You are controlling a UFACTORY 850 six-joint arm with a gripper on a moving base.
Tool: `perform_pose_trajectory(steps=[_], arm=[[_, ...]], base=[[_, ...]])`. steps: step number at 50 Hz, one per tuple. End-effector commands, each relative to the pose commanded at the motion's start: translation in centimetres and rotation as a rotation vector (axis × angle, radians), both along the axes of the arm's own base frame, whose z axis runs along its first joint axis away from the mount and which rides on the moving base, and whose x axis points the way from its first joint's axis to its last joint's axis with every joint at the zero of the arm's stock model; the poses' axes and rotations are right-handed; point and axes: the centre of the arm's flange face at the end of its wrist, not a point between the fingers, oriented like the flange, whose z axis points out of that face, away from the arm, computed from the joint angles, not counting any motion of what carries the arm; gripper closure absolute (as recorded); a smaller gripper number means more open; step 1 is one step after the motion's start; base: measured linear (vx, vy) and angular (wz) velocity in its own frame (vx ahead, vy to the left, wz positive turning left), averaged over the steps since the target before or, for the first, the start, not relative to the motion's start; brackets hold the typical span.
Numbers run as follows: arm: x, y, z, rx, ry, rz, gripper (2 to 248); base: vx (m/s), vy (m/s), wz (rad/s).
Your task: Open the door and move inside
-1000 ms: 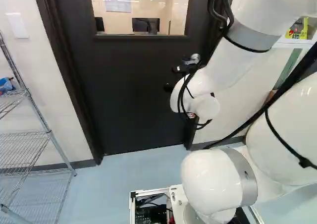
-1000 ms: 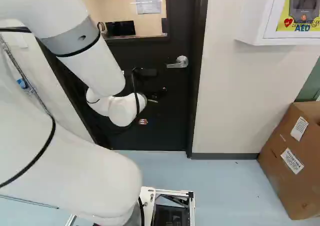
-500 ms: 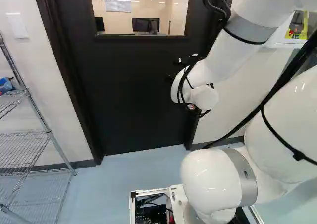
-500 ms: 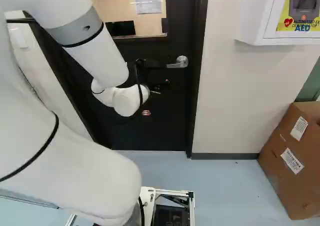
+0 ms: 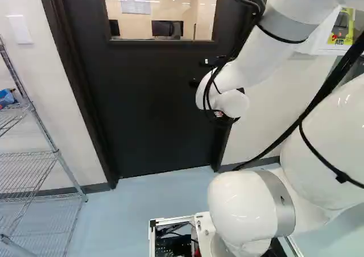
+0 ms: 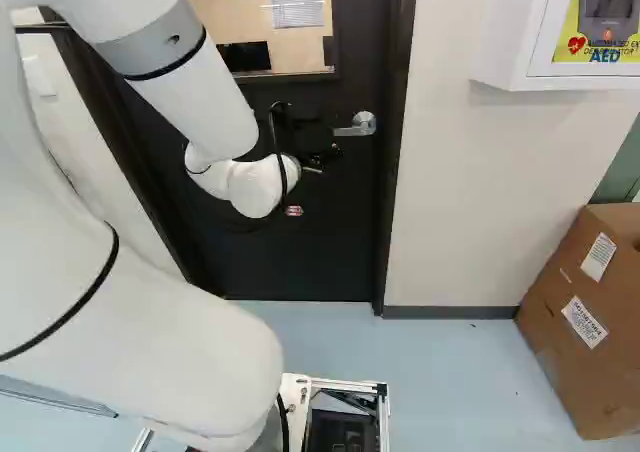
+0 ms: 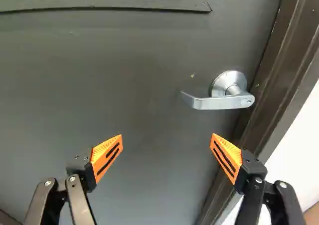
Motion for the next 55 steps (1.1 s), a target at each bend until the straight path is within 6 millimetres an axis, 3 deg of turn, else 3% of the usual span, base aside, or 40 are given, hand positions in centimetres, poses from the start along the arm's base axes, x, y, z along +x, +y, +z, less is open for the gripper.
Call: perform_pose_trajectory(steps=[28, 55], arm=[[2.5, -0.4, 3.0, -0.005, -0.063, -0.006, 3], [7.0, -1.3, 5.6, -0.006, -0.074, -0.019, 3]], base=[[0.0, 0.0, 0.0], [0.0, 0.0, 0.0]])
